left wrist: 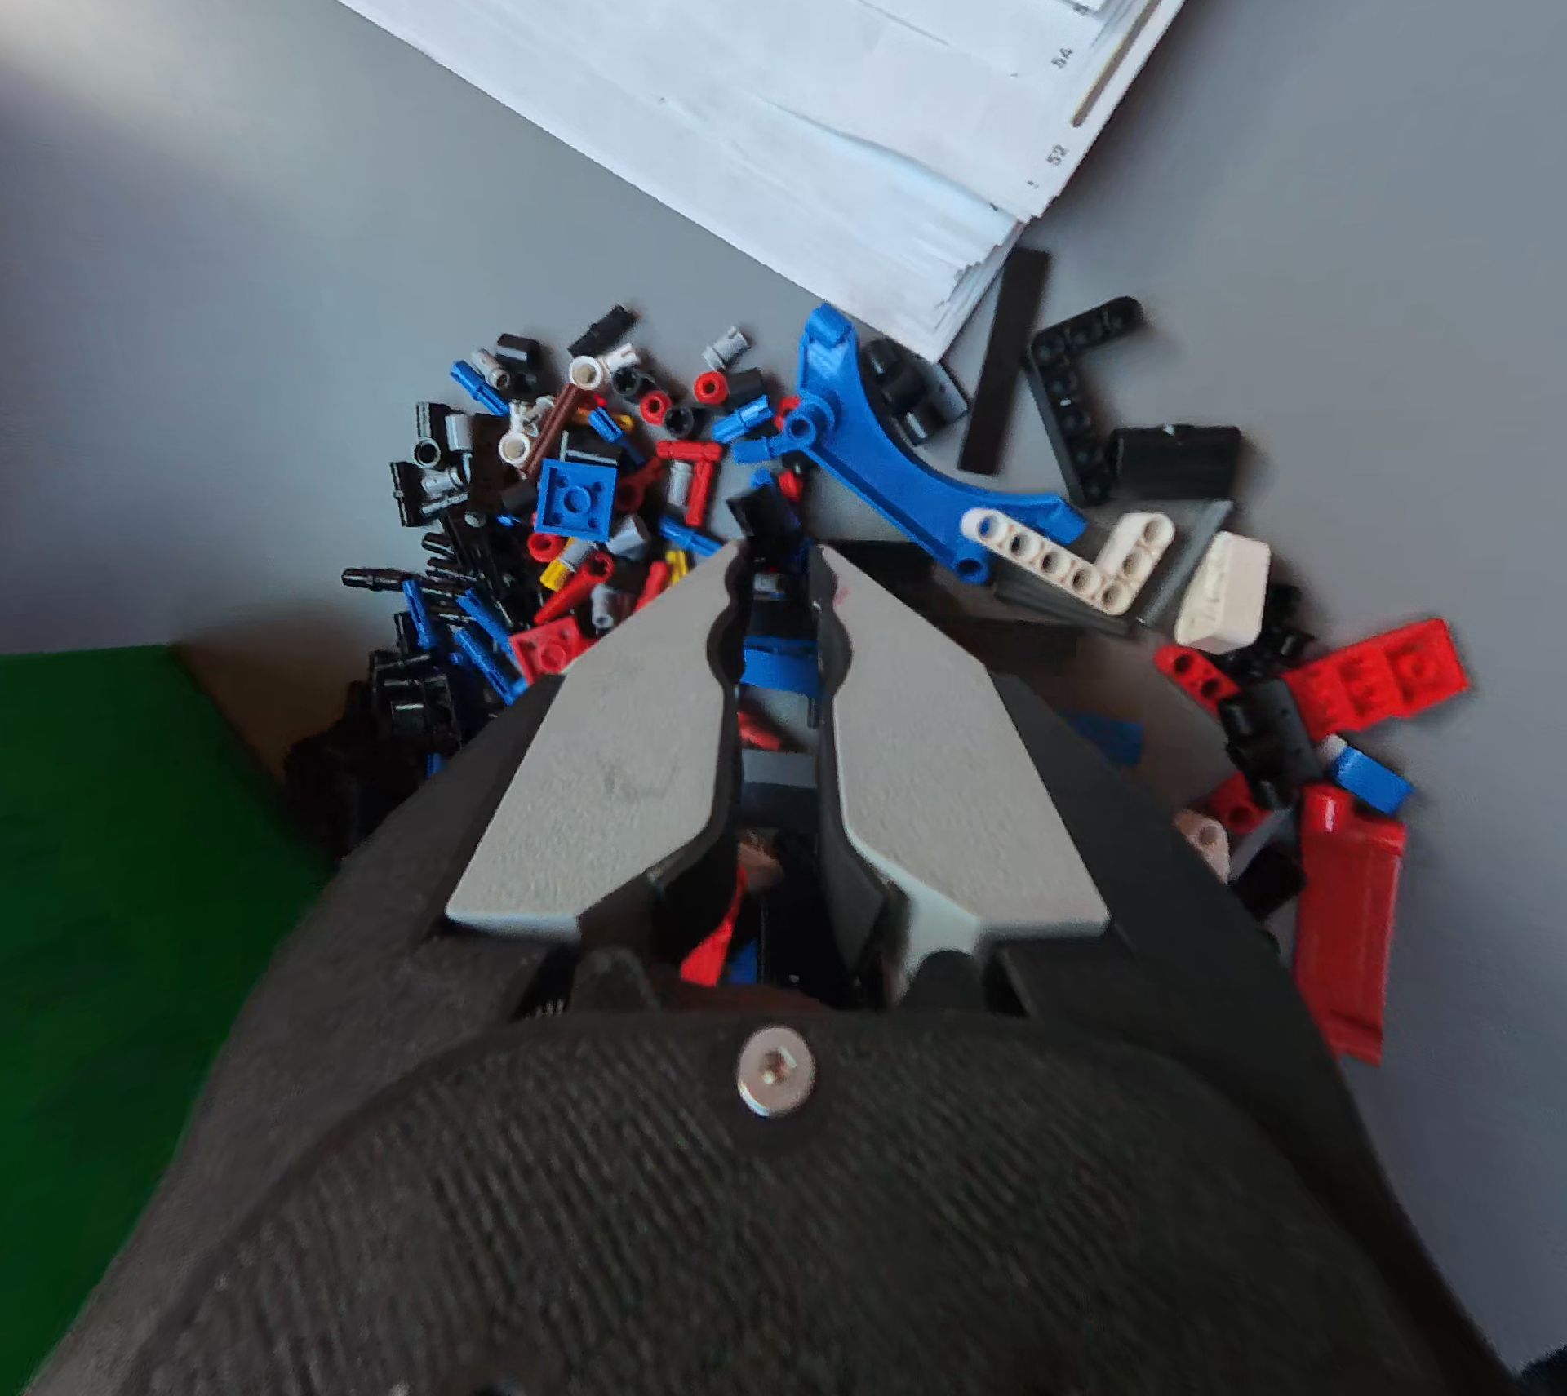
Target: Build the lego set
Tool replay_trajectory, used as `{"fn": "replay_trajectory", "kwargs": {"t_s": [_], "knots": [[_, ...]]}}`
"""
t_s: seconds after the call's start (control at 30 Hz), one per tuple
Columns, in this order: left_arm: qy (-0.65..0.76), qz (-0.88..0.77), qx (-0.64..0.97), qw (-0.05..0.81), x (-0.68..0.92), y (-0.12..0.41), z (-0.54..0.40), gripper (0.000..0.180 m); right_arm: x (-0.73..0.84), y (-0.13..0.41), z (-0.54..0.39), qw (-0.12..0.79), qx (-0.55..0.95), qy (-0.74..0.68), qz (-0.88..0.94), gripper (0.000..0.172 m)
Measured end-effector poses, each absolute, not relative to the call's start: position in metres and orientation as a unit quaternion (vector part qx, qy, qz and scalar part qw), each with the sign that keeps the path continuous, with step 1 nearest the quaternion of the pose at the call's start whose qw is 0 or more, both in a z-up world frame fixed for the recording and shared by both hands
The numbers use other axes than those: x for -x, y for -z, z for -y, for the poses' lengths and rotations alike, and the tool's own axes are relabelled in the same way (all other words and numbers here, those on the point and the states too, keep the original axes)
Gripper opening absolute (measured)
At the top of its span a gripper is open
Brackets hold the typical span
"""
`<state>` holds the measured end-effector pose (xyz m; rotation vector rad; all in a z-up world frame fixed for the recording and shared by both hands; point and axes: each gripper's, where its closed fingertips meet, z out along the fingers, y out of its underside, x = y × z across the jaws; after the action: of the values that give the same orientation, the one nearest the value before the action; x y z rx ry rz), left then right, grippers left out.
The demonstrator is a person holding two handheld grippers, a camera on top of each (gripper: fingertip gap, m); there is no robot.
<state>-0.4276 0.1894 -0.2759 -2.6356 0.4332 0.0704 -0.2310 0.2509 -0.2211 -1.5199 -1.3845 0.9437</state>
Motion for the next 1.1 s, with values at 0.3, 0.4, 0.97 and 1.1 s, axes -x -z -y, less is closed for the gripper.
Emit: {"fn": "replay_trajectory", "kwargs": {"t_s": [0.3, 0.4, 0.97, 1.1], "knots": [[-0.026, -0.147, 0.957, 0.248, 0.430, 0.258, -0.176, 0.022, 0.231, 0.221, -0.251, 0.424, 0.609, -0.379, 0.553, 0.000], [-0.034, -0.124, 0.948, 0.291, 0.437, 0.244, -0.193, 0.024, 0.231, 0.221, -0.252, 0.423, 0.610, -0.380, 0.551, 0.000], [-0.054, 0.016, 0.927, 0.372, 0.476, 0.210, -0.229, 0.000, 0.232, 0.222, -0.253, 0.422, 0.613, -0.380, 0.550, 0.000], [-0.058, 0.004, 0.945, 0.321, 0.478, 0.237, -0.224, 0.000, 0.232, 0.221, -0.253, 0.424, 0.613, -0.380, 0.548, 0.000]]}}
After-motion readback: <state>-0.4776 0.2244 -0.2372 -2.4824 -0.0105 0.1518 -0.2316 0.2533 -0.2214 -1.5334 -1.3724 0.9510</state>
